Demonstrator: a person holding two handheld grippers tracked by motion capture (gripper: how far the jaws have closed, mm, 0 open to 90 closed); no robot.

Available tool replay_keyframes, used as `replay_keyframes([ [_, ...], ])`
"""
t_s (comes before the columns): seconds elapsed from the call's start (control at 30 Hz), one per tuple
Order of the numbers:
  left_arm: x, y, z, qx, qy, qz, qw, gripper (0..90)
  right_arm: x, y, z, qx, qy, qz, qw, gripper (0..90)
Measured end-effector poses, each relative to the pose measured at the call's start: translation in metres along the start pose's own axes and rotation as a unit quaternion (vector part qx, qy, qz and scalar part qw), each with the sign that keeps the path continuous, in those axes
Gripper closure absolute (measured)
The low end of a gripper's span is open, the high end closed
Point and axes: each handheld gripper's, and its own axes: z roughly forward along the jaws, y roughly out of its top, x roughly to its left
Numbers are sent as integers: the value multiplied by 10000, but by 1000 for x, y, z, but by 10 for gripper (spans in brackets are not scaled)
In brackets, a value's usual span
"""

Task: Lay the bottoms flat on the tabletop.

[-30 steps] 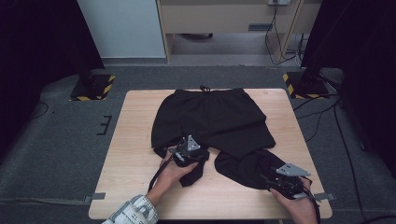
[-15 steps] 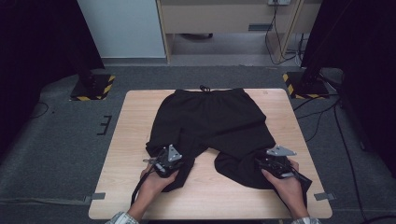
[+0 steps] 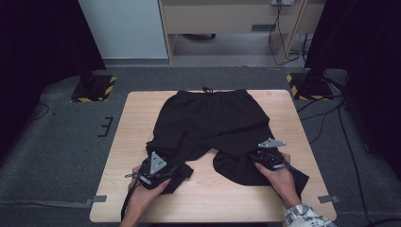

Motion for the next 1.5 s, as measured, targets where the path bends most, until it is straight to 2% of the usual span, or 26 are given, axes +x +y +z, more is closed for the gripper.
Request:
replay_keyframes([
  [0.1, 0, 6, 4, -63, -35, 40, 10000, 410, 1, -5, -3, -36, -13, 14, 10000, 522],
  [0.13, -1, 8, 6, -108, -65, 40, 9999, 409, 1, -7, -4, -47, -13, 33, 10000, 547],
  [0.17, -1, 14, 12, -153, -81, 51, 9998, 409, 2, -11, -9, -52, 11, 51, 10000, 623],
  [0.2, -1, 14, 12, -153, -81, 51, 9998, 409, 2, -11, -9, -52, 11, 51, 10000, 623],
  [0.27, -2, 19, 21, -123, -113, 34, 9999, 407, 2, -17, -15, -62, 108, 78, 9999, 684],
  [0.33, -3, 26, 30, -84, -218, 76, 9997, 407, 1, -25, -24, -54, 133, 28, 9999, 743],
  [0.4, -6, 33, 38, -128, -321, 131, 9993, 408, 0, -33, -32, -39, 125, 116, 9998, 755],
  [0.53, -14, 47, 56, -147, -554, 264, 9980, 409, 0, -48, -48, -25, 113, 163, 9998, 755],
  [0.63, -20, 57, 69, -145, -647, 411, 9969, 408, 0, -61, -62, 17, 79, 196, 9998, 755],
  [0.7, -24, 64, 79, -160, -801, 445, 9957, 408, 2, -73, -77, 69, 8, 218, 9997, 755],
  [0.83, -33, 76, 94, -252, -1059, 575, 9924, 397, 3, -83, -88, 115, -30, 281, 9995, 751],
  [0.87, -36, 78, 98, -267, -1107, 598, 9917, 386, 3, -89, -95, 75, -28, 345, 9994, 681],
  [0.93, -39, 81, 104, -255, -1110, 713, 9909, 379, 2, -90, -98, 4, -22, 355, 9994, 649],
  [0.97, -41, 82, 107, -240, -1117, 739, 9907, 365, 1, -89, -100, -124, -19, 355, 9993, 602],
  [1.03, -42, 82, 114, -266, -1212, 764, 9893, 332, -3, -85, -104, -417, -64, 505, 9978, 533],
  [1.1, -44, 80, 123, -64, -1273, 880, 9879, 306, -10, -79, -104, -600, -74, 622, 9962, 489],
  [1.2, -42, 79, 132, 117, -1319, 870, 9874, 308, -21, -73, -99, -723, -160, 730, 9946, 525],
  [1.27, -39, 80, 137, 170, -1357, 777, 9876, 358, -28, -72, -91, -611, -267, 695, 9954, 613],
  [1.33, -39, 79, 141, 229, -1458, 709, 9865, 417, -32, -71, -87, -605, -286, 733, 9951, 642],
  [1.4, -40, 80, 141, 271, -1533, 638, 9857, 471, -32, -71, -82, -470, -285, 671, 9962, 634],
  [1.5, -44, 81, 139, 324, -1524, 696, 9853, 574, -27, -72, -72, -298, -203, 622, 9974, 566],
])
